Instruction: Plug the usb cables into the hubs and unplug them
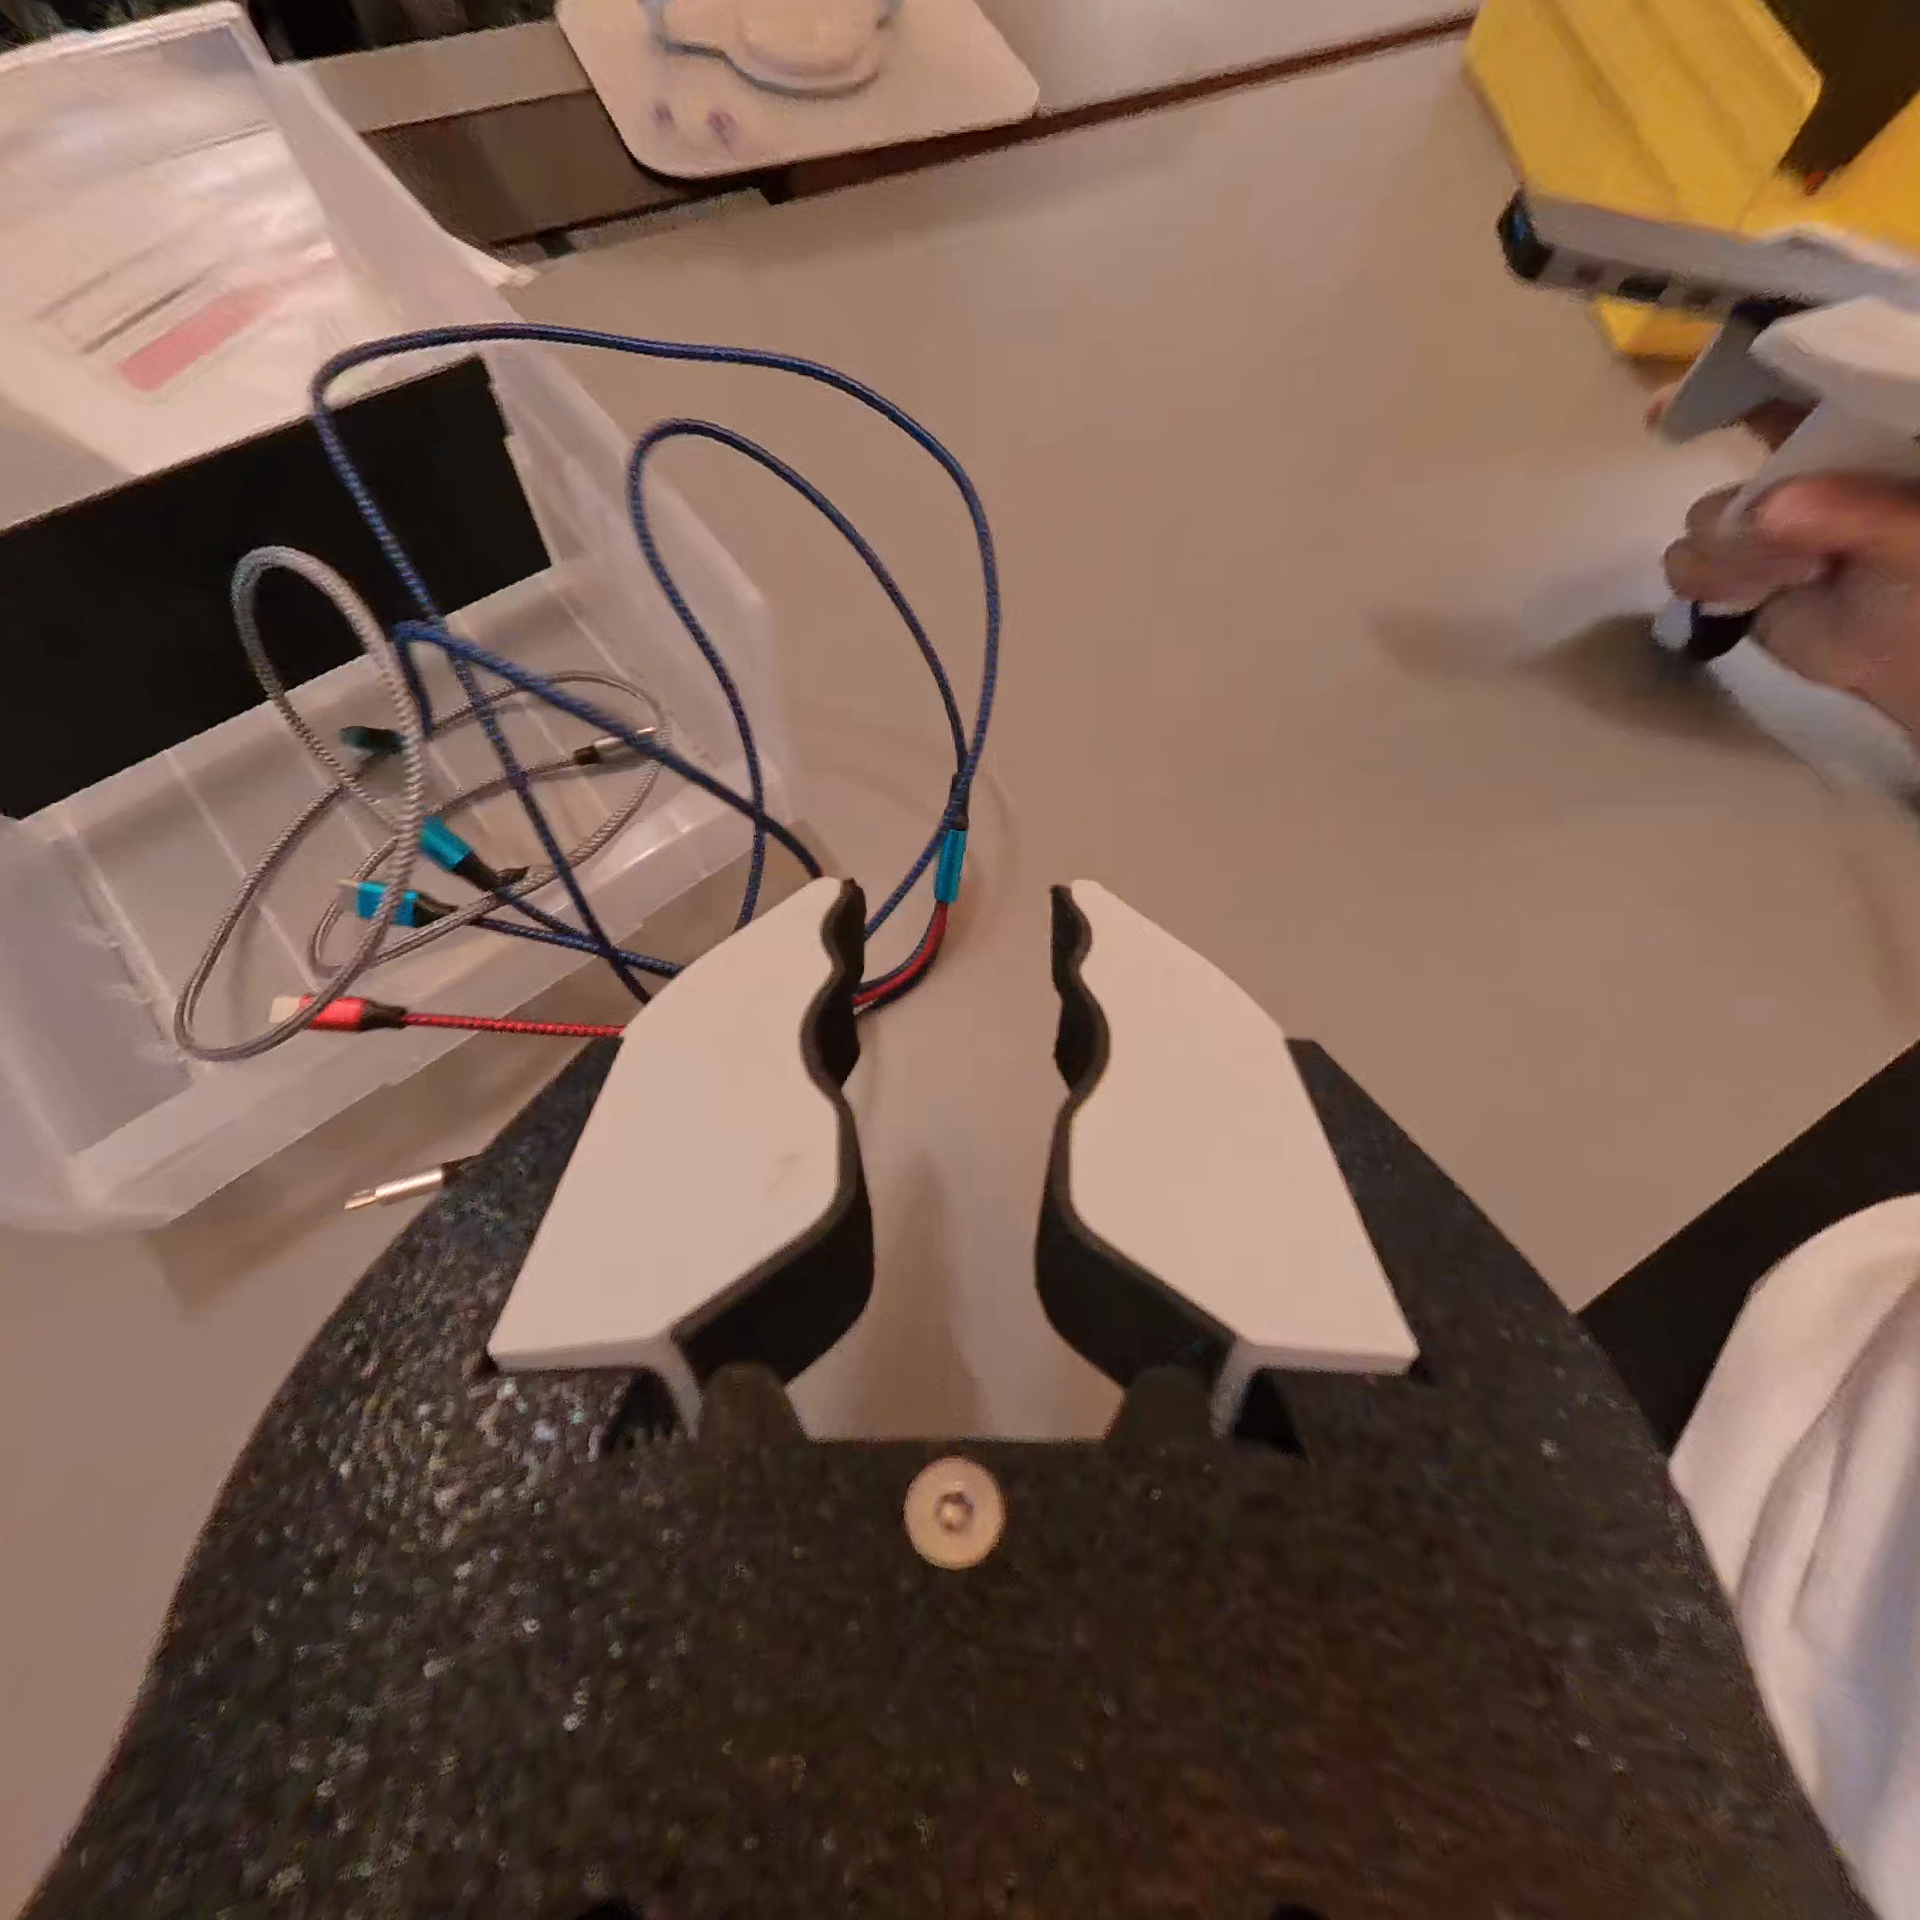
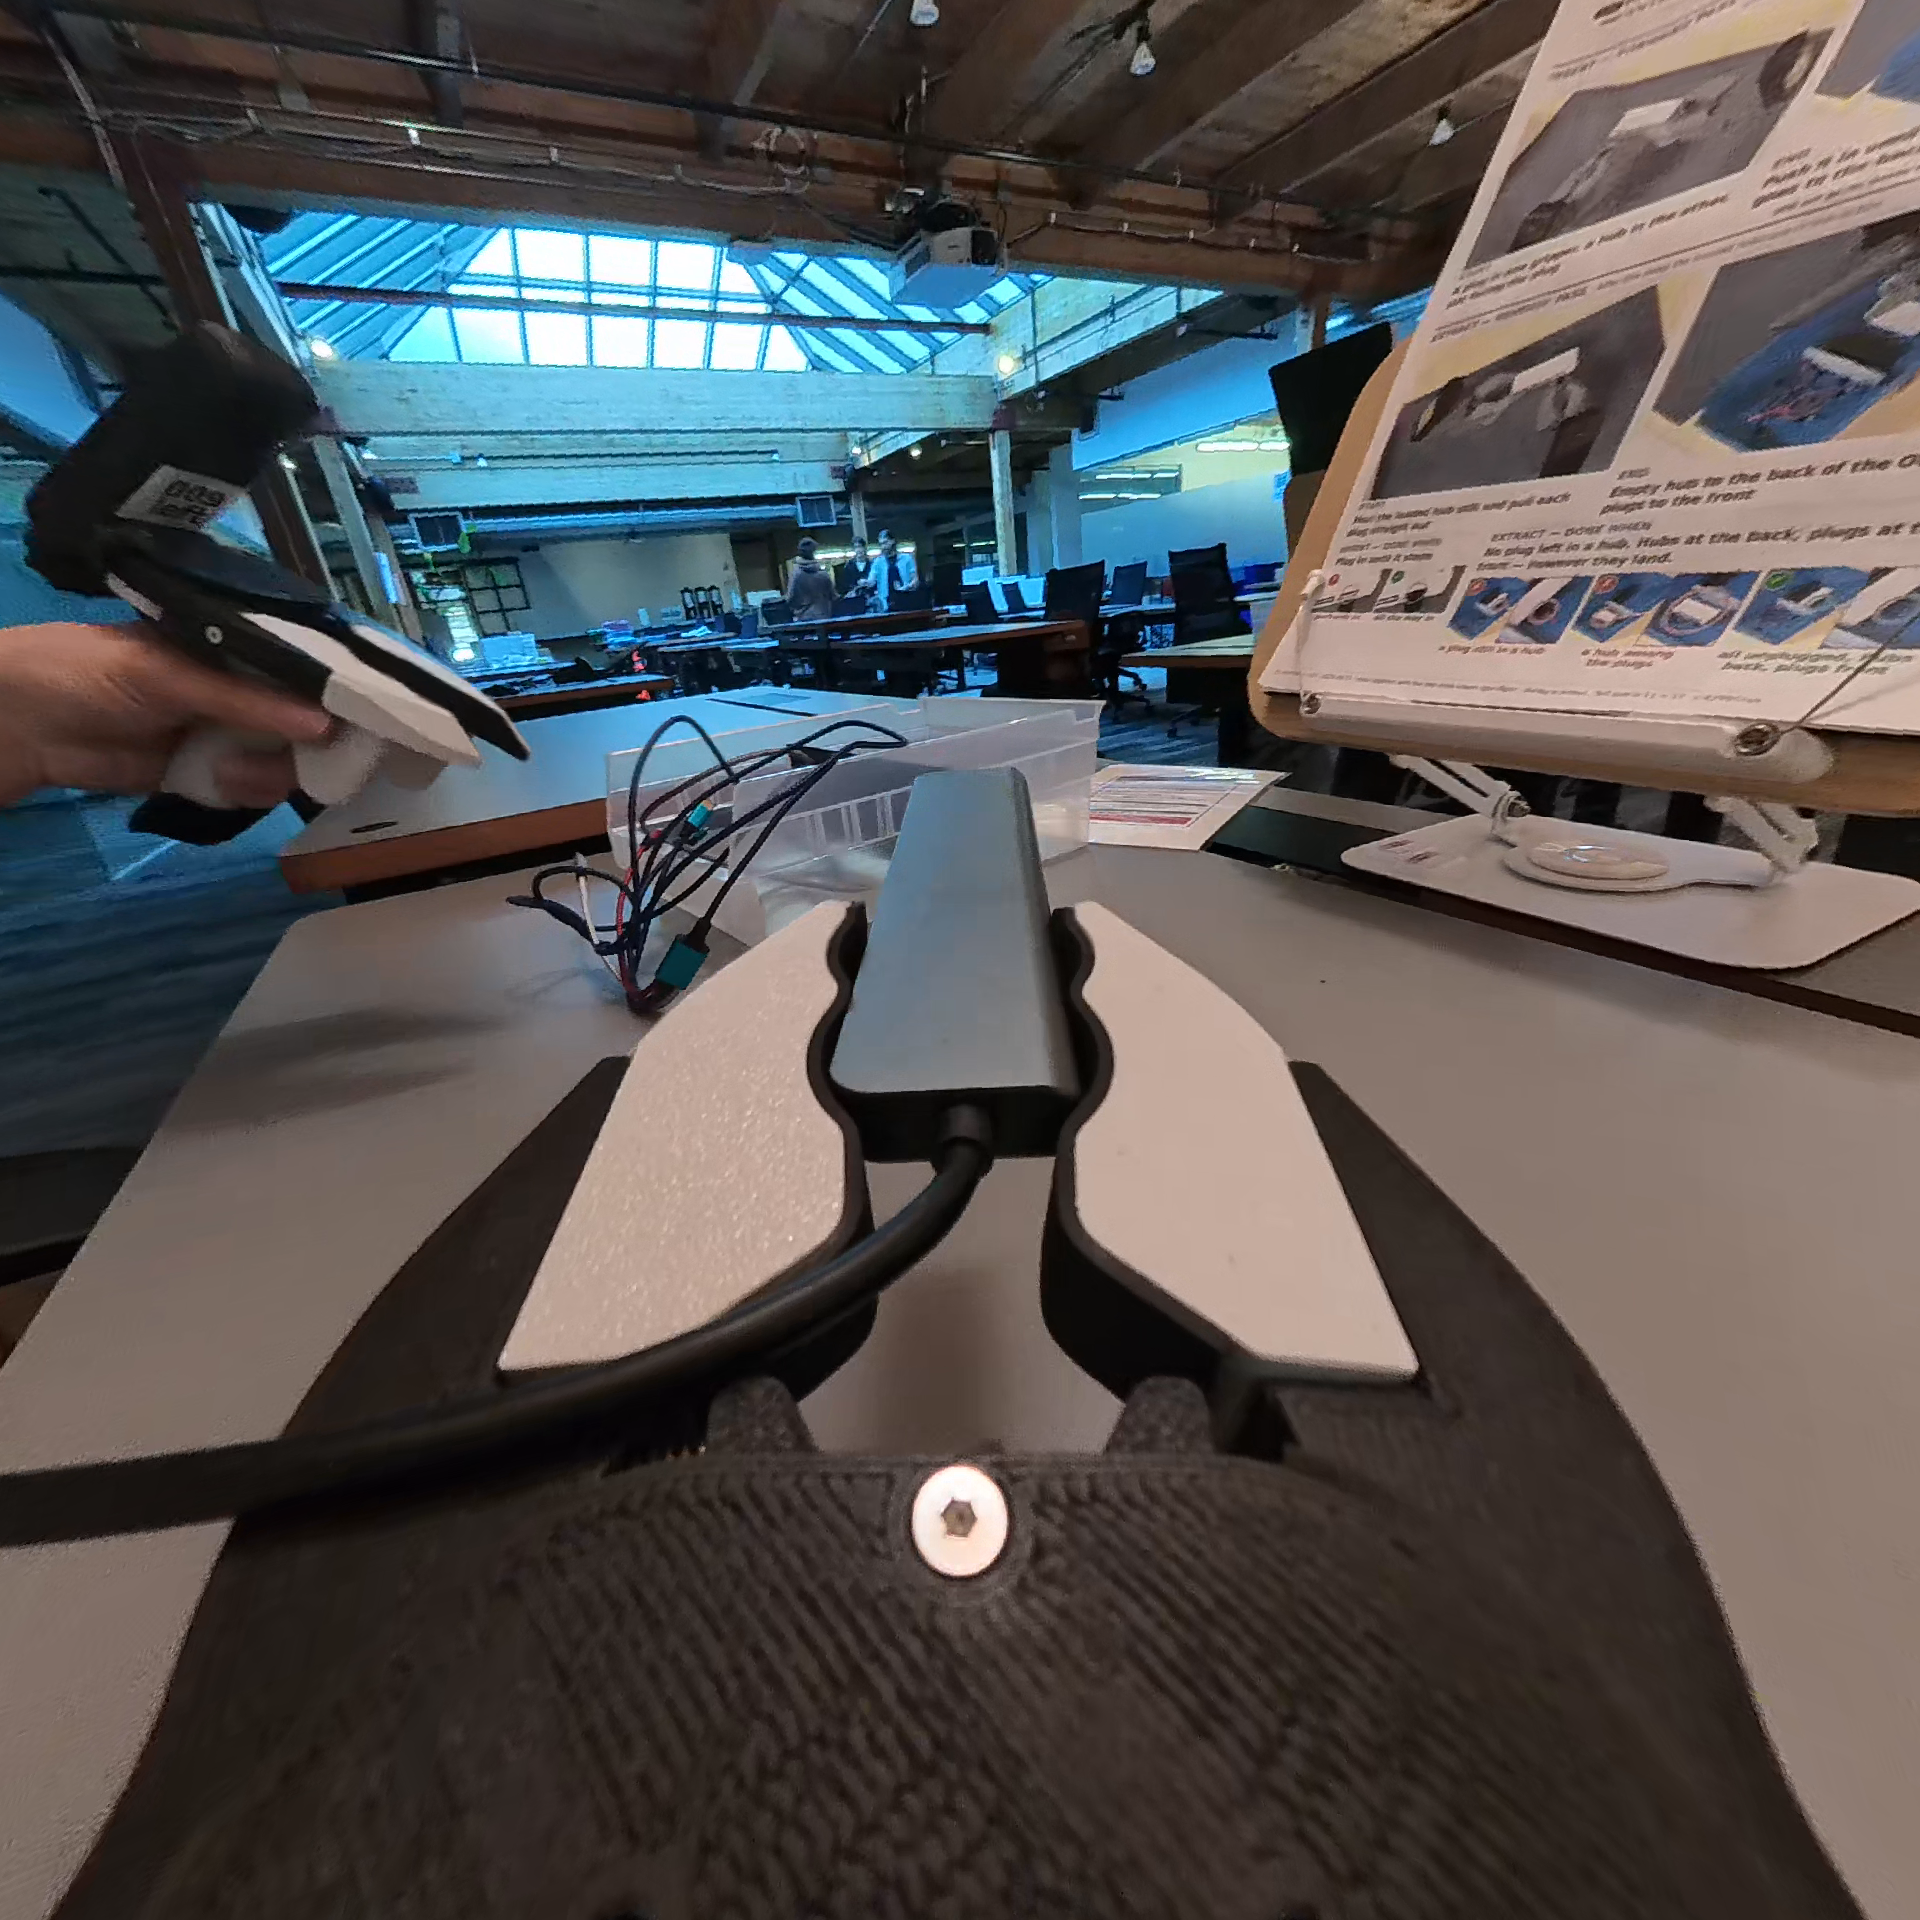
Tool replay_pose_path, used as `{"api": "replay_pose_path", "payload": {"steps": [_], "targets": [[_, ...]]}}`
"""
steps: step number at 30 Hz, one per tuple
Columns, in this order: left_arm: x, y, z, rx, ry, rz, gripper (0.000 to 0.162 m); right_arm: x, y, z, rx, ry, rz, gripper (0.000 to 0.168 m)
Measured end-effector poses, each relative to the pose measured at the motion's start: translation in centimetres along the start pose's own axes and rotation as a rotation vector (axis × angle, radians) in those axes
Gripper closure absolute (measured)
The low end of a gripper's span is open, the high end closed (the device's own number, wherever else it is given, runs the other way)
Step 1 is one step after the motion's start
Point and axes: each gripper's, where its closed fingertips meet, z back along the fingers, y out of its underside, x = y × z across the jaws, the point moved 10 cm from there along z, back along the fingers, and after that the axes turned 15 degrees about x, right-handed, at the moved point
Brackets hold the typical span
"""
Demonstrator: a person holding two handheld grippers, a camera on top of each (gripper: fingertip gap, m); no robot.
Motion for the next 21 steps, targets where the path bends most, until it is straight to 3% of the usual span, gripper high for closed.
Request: {"api": "replay_pose_path", "payload": {"steps": [5, 11, 15, 18, 21], "targets": [[-4.5, -1.4, -4.1, 0.018, -0.023, -0.076, 0.125, 0.3, 0.0, 0.2, -0.02, 0.014, 0.026, 0.133], [-5.8, -2.6, -8.9, 0.036, -0.335, -0.01, 0.116, 0.5, 0.0, 0.3, -0.025, -0.01, 0.046, 0.133], [-5.0, -3.3, -7.6, -0.093, -0.361, 0.058, 0.102, 0.7, 0.0, 0.2, -0.021, -0.009, 0.063, 0.133], [-3.2, -3.2, -5.9, -0.063, -0.401, 0.083, 0.091, 0.7, 0.0, 0.2, -0.017, -0.011, 0.065, 0.133], [-2.0, -2.8, -3.6, -0.061, -0.427, 0.101, 0.09, 0.7, 0.0, 0.1, -0.013, -0.015, 0.065, 0.133]]}}
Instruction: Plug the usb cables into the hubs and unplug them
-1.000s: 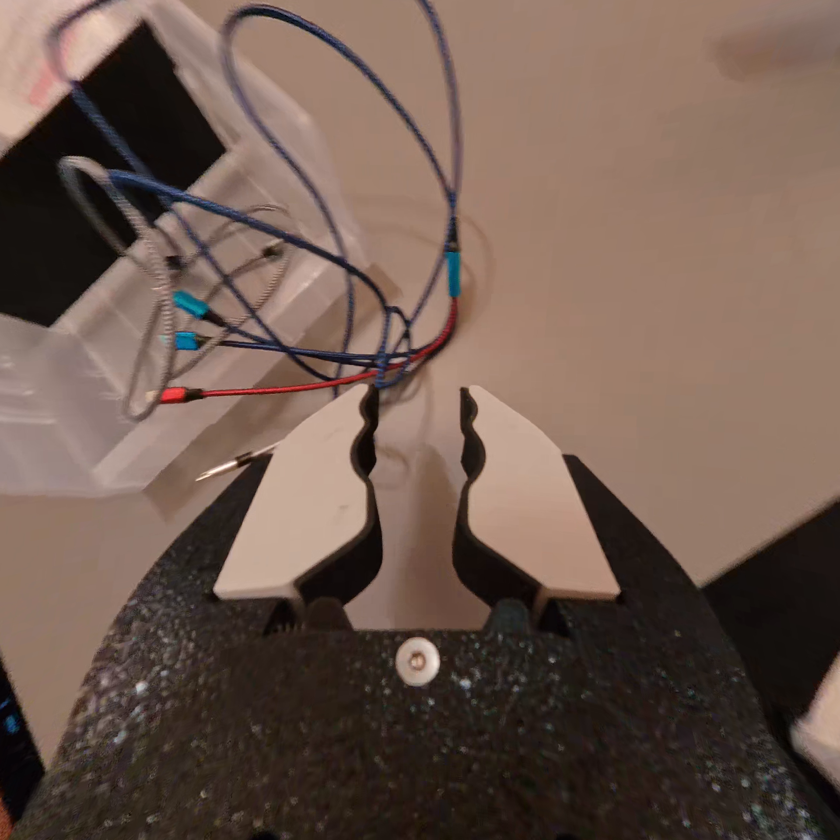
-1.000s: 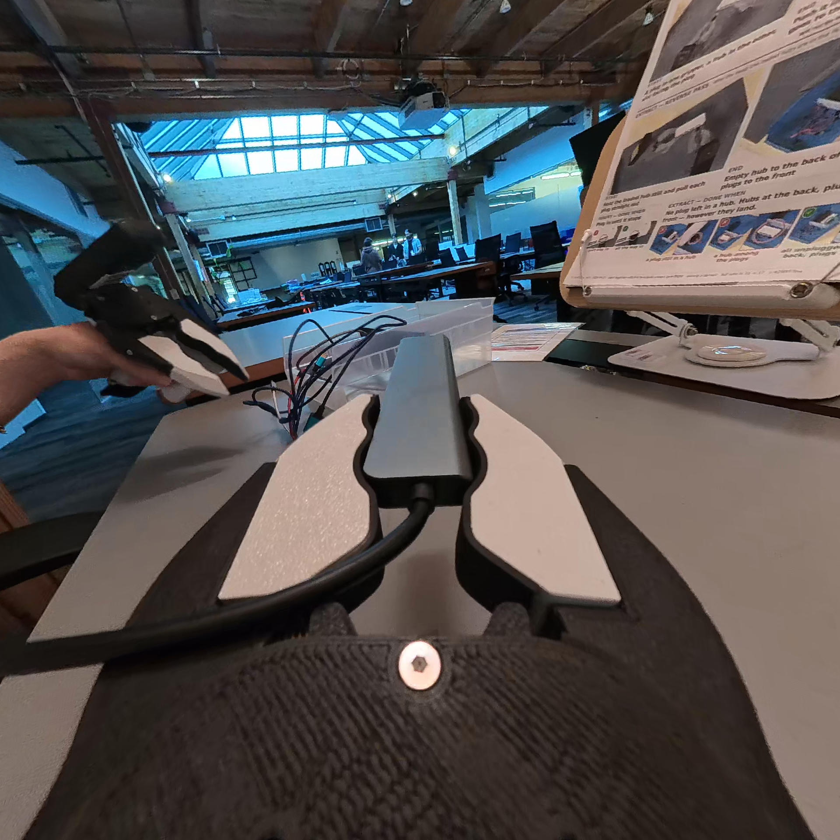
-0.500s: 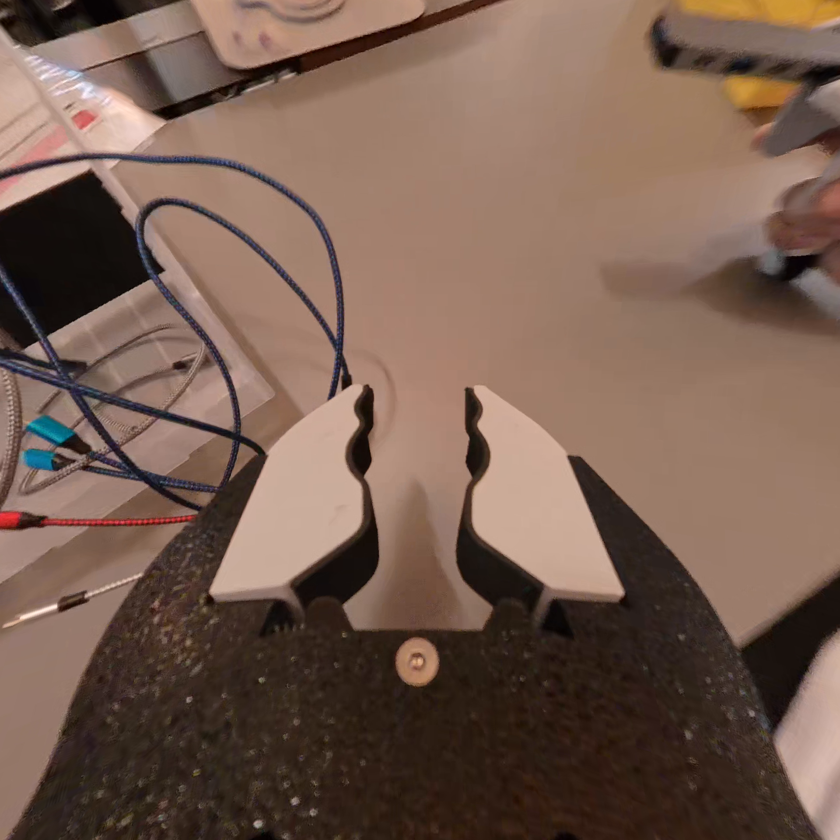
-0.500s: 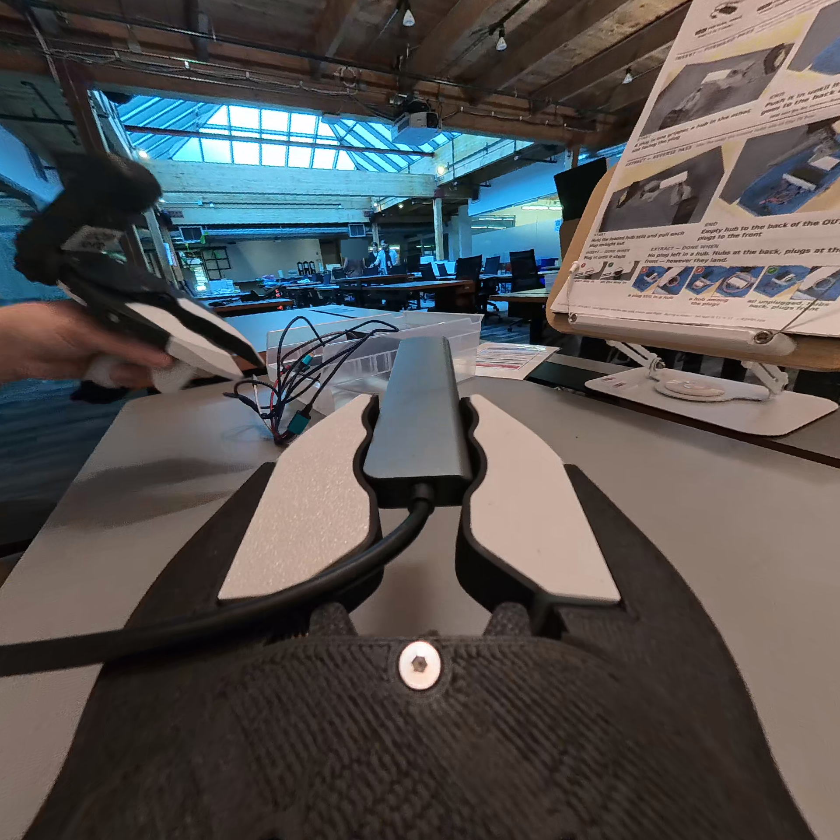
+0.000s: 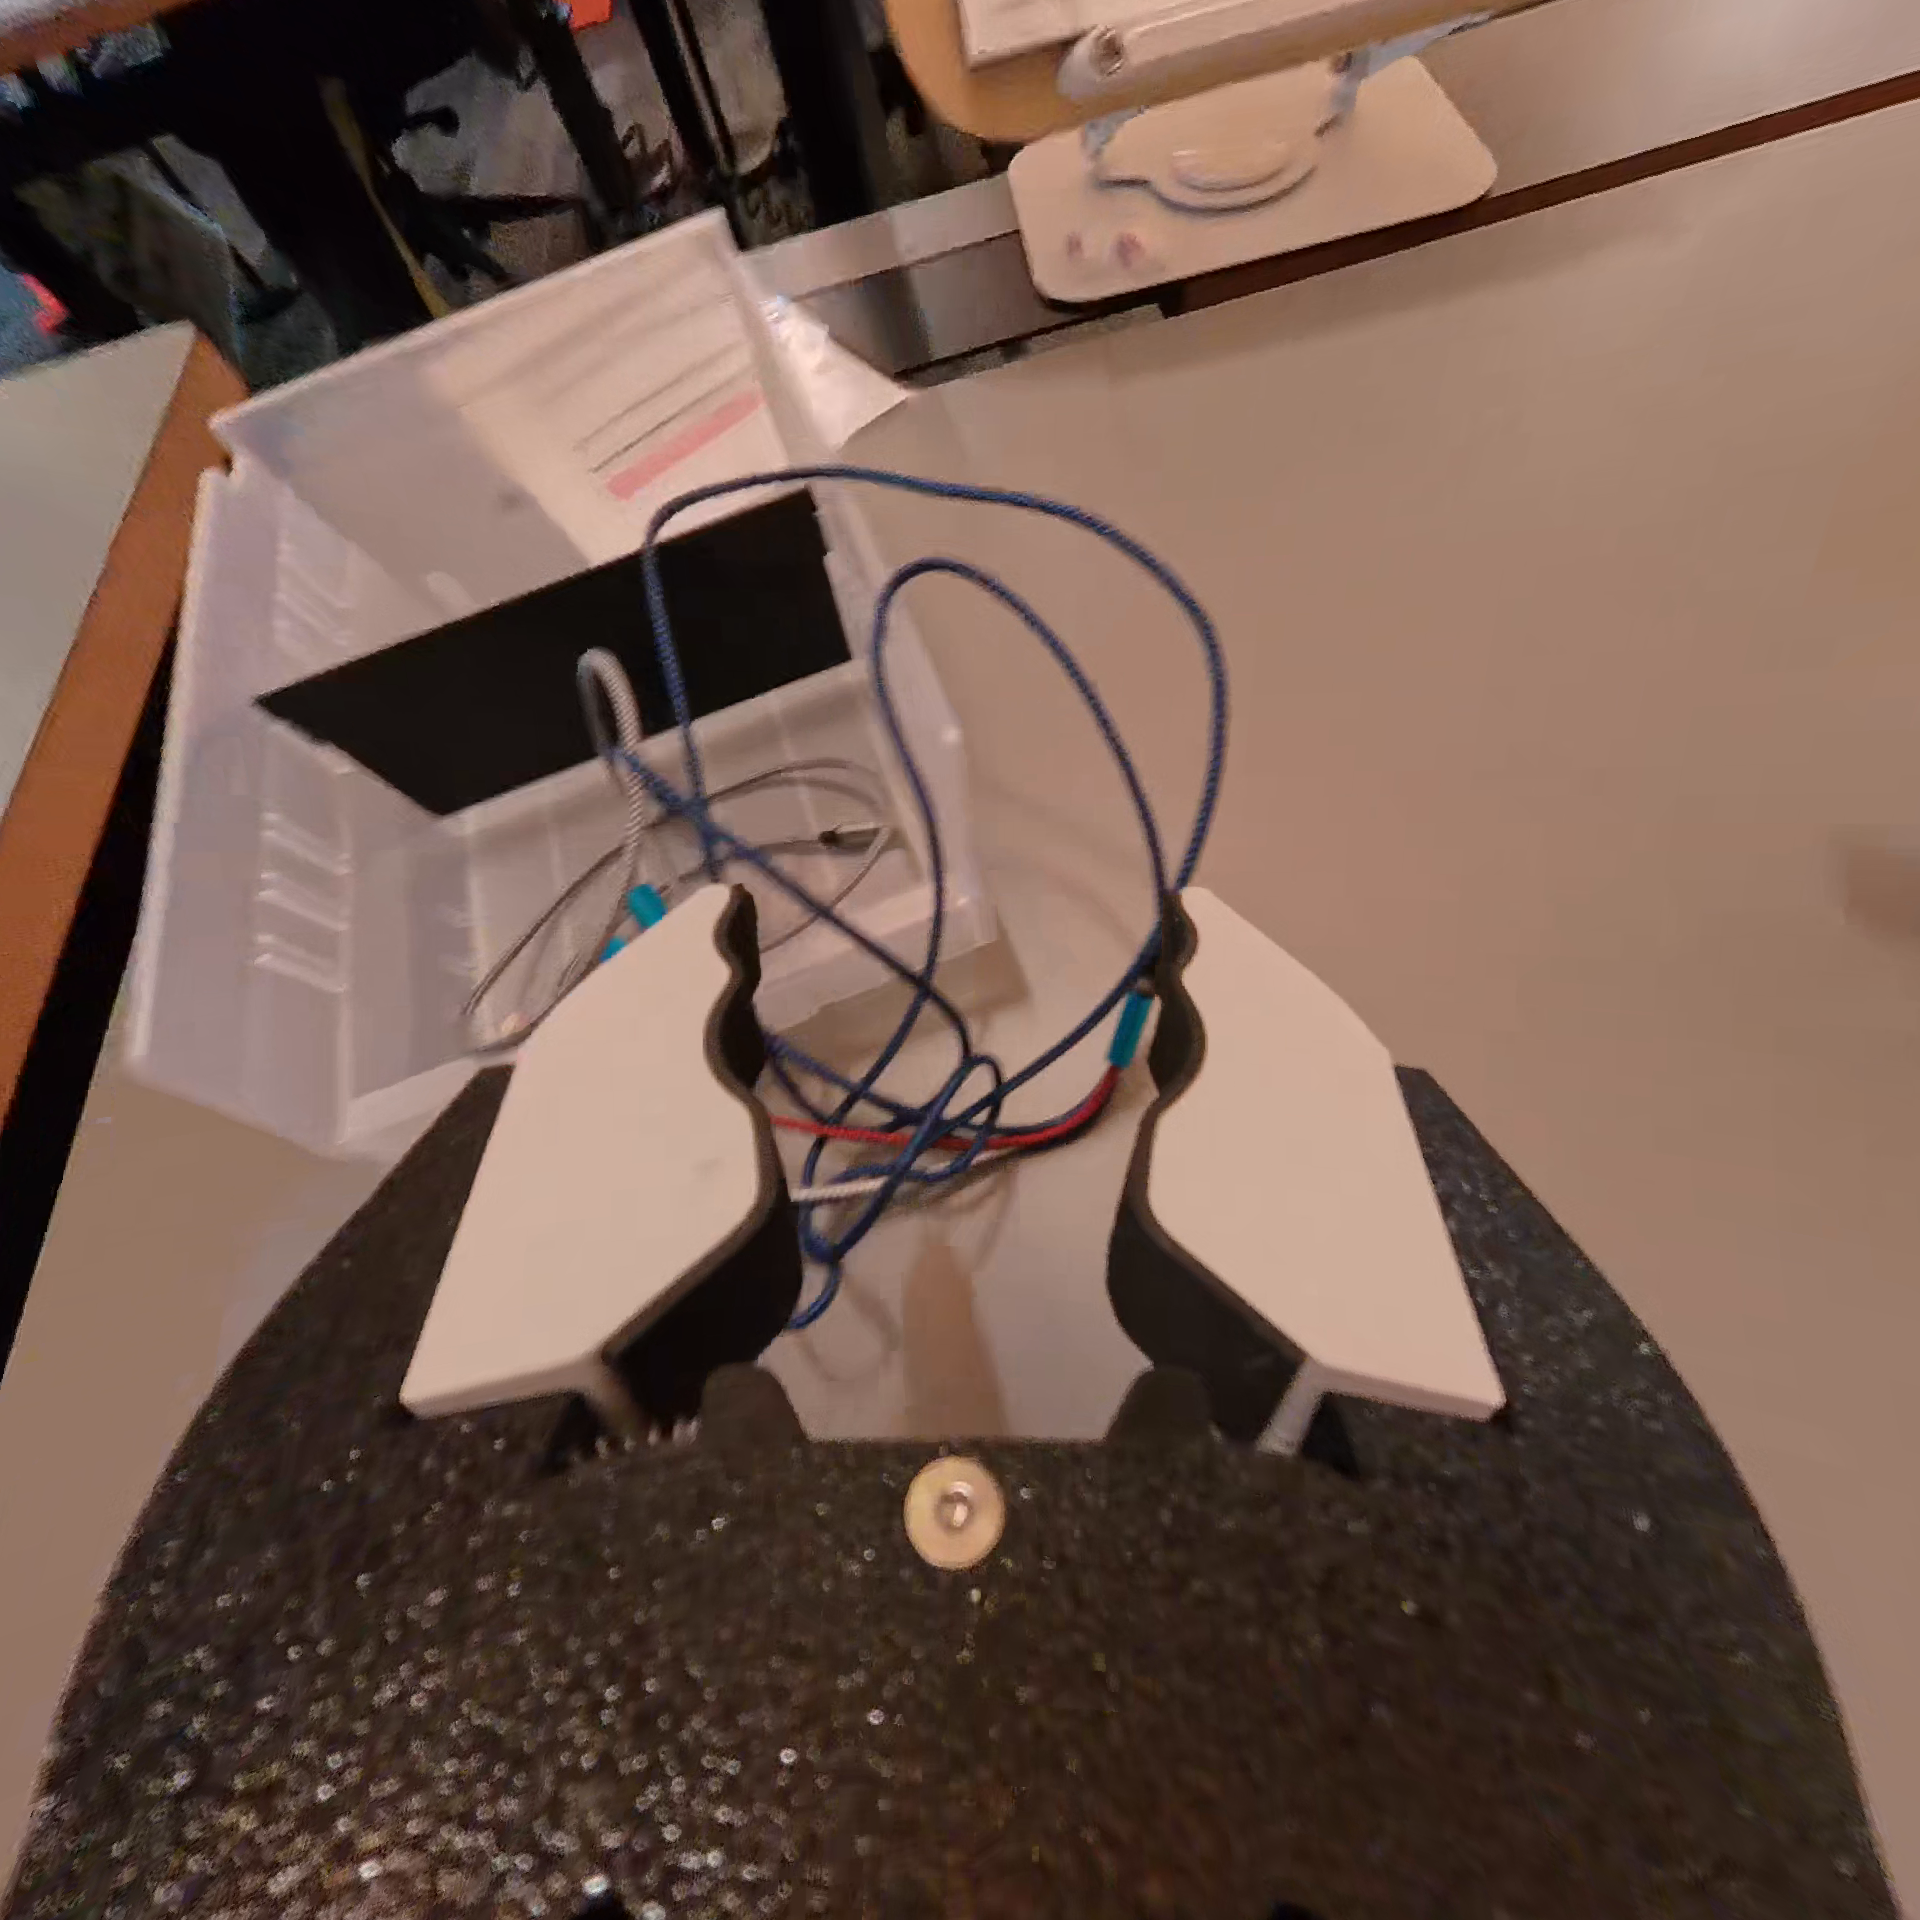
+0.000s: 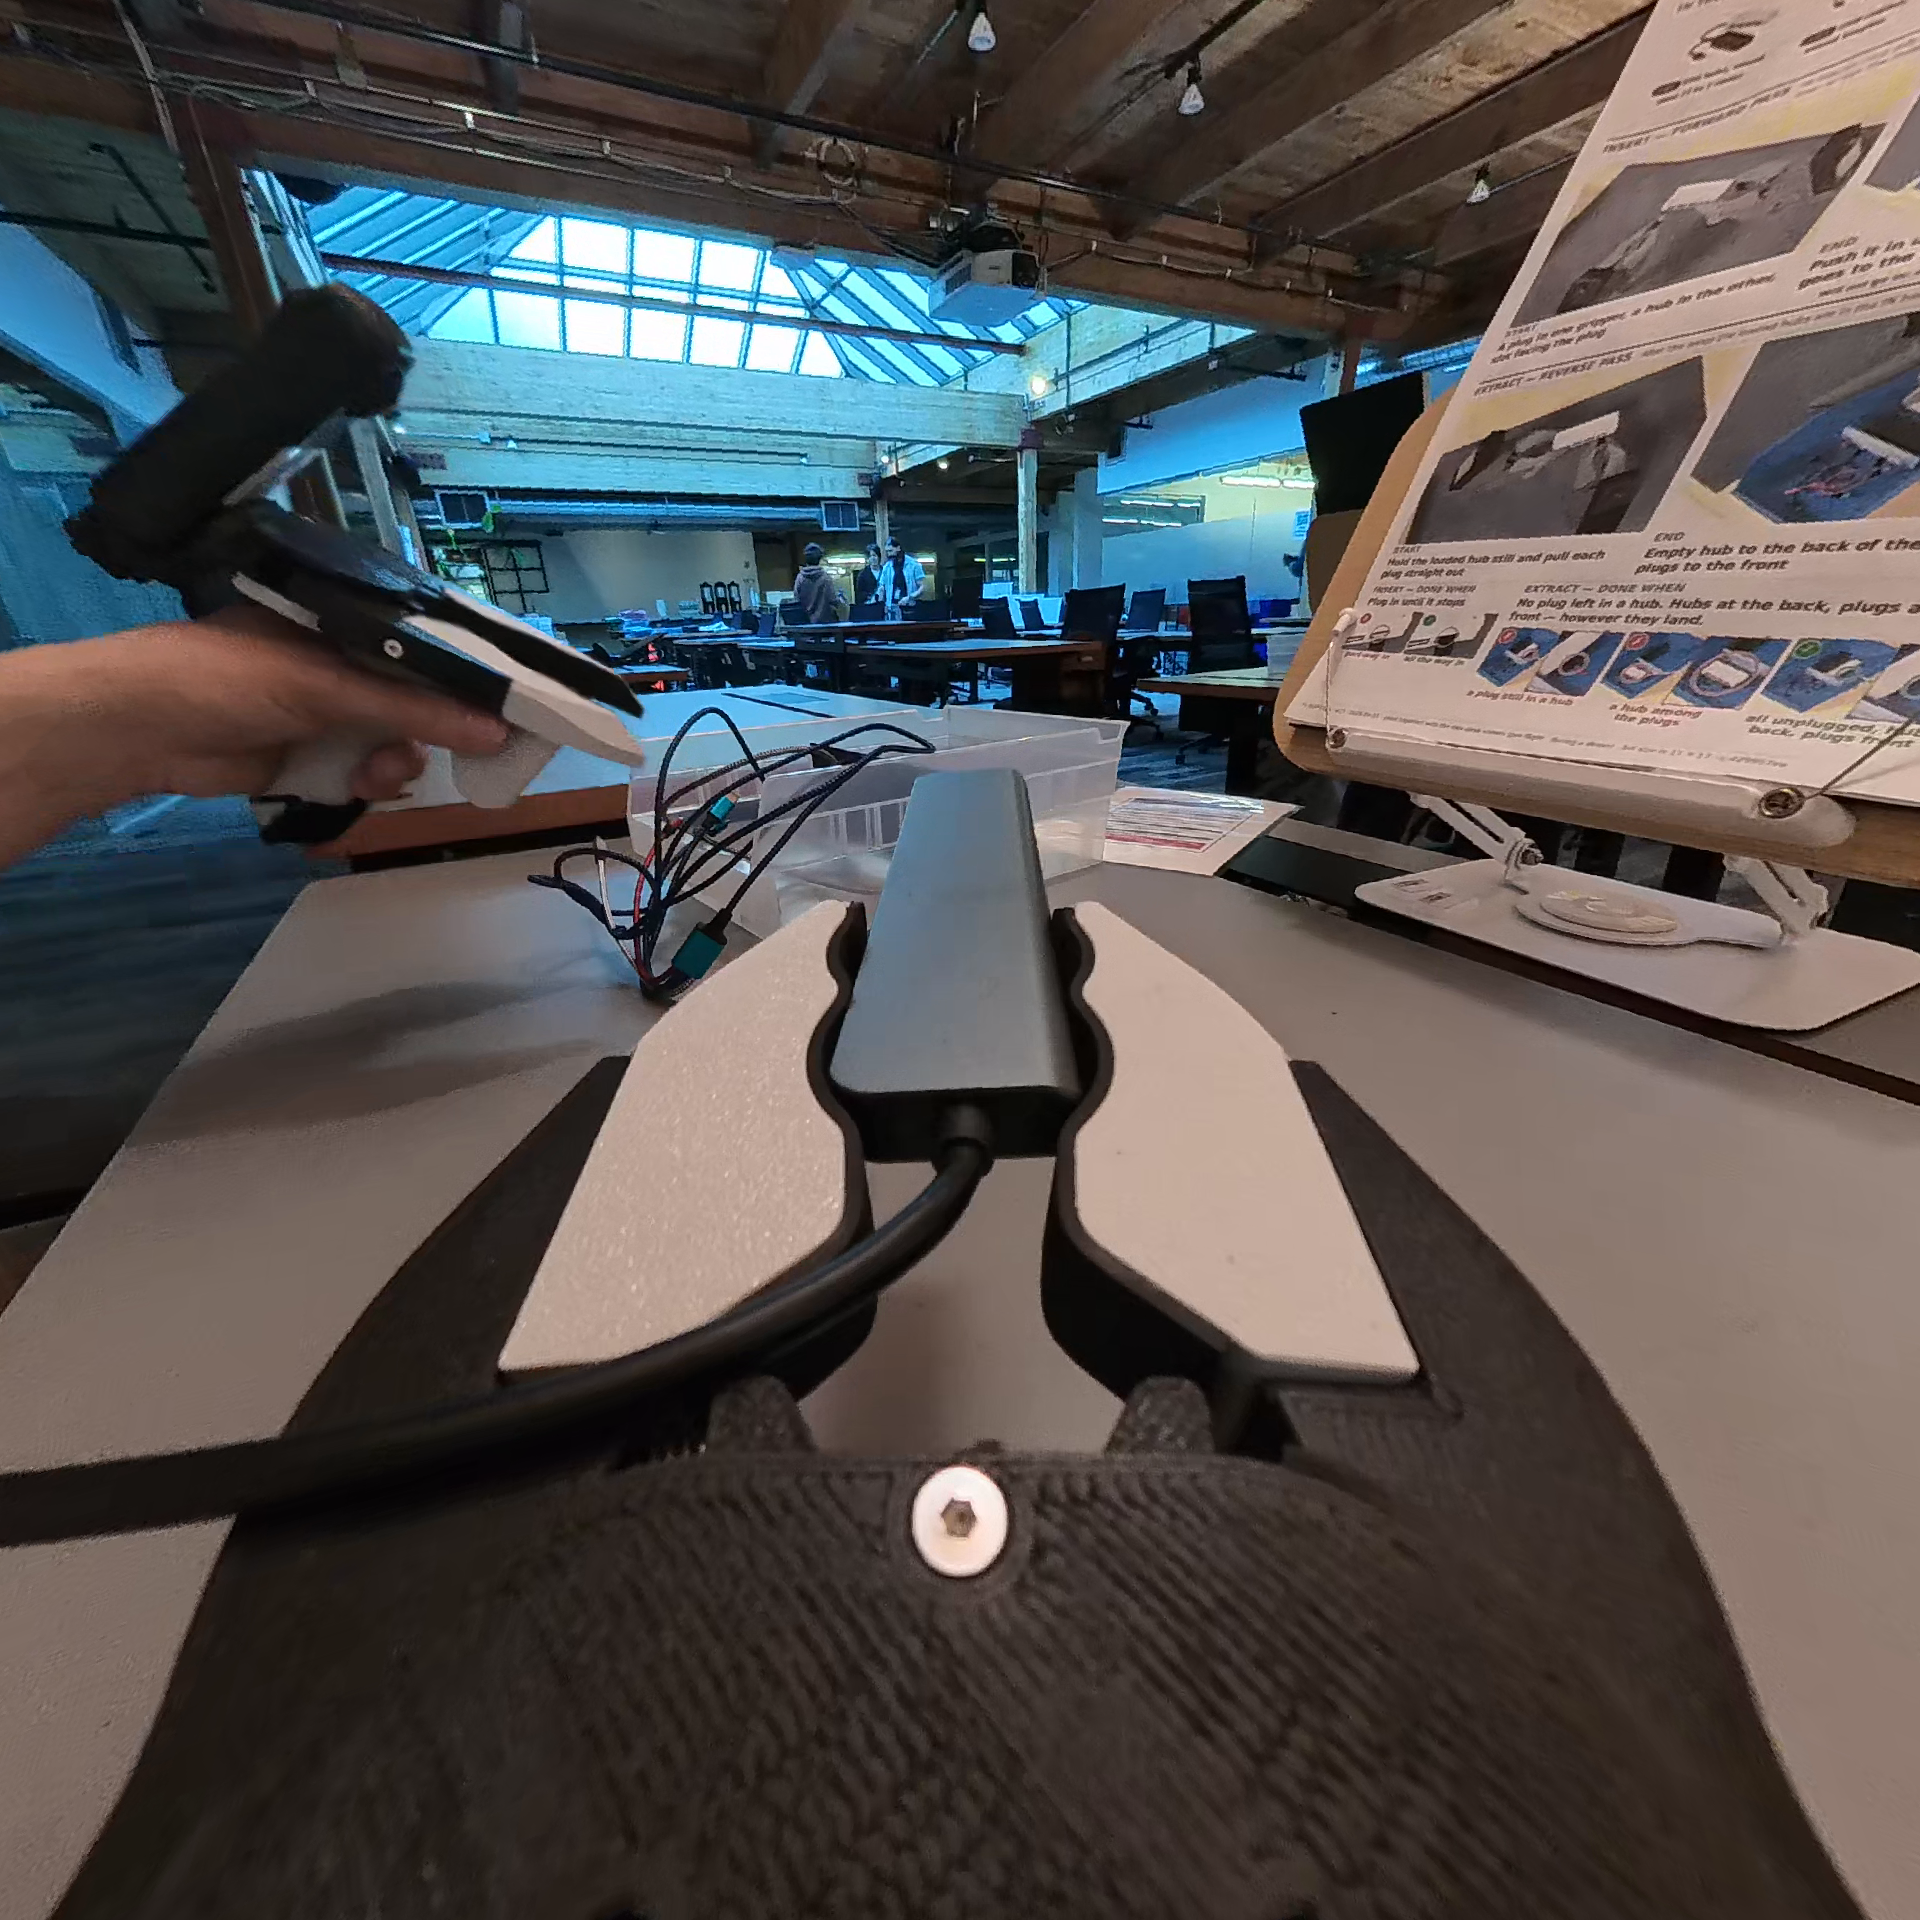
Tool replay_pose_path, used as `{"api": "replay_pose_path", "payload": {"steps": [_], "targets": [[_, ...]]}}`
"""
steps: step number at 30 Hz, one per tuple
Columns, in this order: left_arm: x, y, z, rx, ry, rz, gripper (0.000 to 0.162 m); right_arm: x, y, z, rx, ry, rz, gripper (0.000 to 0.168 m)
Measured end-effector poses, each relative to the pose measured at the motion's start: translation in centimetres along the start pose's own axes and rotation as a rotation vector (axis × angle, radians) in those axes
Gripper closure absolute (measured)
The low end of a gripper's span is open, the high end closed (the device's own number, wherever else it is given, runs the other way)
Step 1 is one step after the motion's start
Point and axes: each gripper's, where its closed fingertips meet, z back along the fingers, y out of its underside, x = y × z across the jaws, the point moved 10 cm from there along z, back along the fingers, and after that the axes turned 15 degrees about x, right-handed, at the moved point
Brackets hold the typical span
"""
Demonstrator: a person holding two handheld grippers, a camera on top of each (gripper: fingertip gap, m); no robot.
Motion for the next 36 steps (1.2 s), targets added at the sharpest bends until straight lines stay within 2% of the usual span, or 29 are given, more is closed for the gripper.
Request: {"api": "replay_pose_path", "payload": {"steps": [3, 6, 9, 15, 18, 21, 24, 26, 27, 28, 29, 30, 32, 36], "targets": [[2.4, 0.6, 1.0, 0.048, 0.04, 0.1, 0.093, 0.0, 0.0, 0.0, 0.002, -0.01, -0.004, 0.133], [4.2, 1.3, 0.3, 0.092, 0.118, 0.156, 0.097, -0.1, 0.0, 0.0, 0.0, -0.013, -0.004, 0.133], [4.5, 1.2, -1.1, 0.116, 0.222, 0.171, 0.101, 0.0, 0.0, 0.0, 0.002, -0.014, 0.002, 0.133], [5.0, 0.2, -2.6, 0.125, 0.263, 0.193, 0.102, 0.3, 0.0, -0.3, 0.03, -0.021, 0.033, 0.133], [5.4, 0.0, -2.3, 0.029, 0.395, 0.265, 0.103, 0.5, 0.0, -0.4, 0.035, -0.018, 0.045, 0.133], [6.6, 0.2, -2.0, -0.058, 0.582, 0.424, 0.104, 0.5, 0.0, -0.4, 0.034, -0.02, 0.047, 0.133], [7.5, 0.2, -2.4, -0.053, 0.615, 0.512, 0.11, 0.4, 0.0, -0.5, 0.04, -0.03, 0.039, 0.133], [7.5, 0.2, -3.2, 0.022, 0.608, 0.494, 0.113, 0.3, 0.0, -0.5, 0.044, -0.033, 0.035, 0.133], [7.4, 0.1, -3.6, 0.042, 0.625, 0.484, 0.12, 0.3, 0.0, -0.5, 0.046, -0.033, 0.035, 0.133], [7.3, 0.1, -3.9, 0.042, 0.647, 0.482, 0.129, 0.3, 0.0, -0.5, 0.048, -0.034, 0.036, 0.133], [7.2, 0.0, -4.1, 0.033, 0.66, 0.482, 0.149, 0.4, 0.0, -0.5, 0.048, -0.033, 0.038, 0.133], [7.2, 0.0, -4.2, 0.01, 0.659, 0.47, 0.16, 0.4, 0.0, -0.5, 0.046, -0.03, 0.04, 0.133], [6.7, -0.4, -3.1, -0.08, 0.633, 0.407, 0.16, 0.4, 0.0, -0.5, 0.042, -0.027, 0.043, 0.133], [4.7, -3.1, 1.9, -0.209, 0.56, 0.133, 0.16, 0.4, 0.0, -0.4, 0.037, -0.032, 0.038, 0.133]]}}
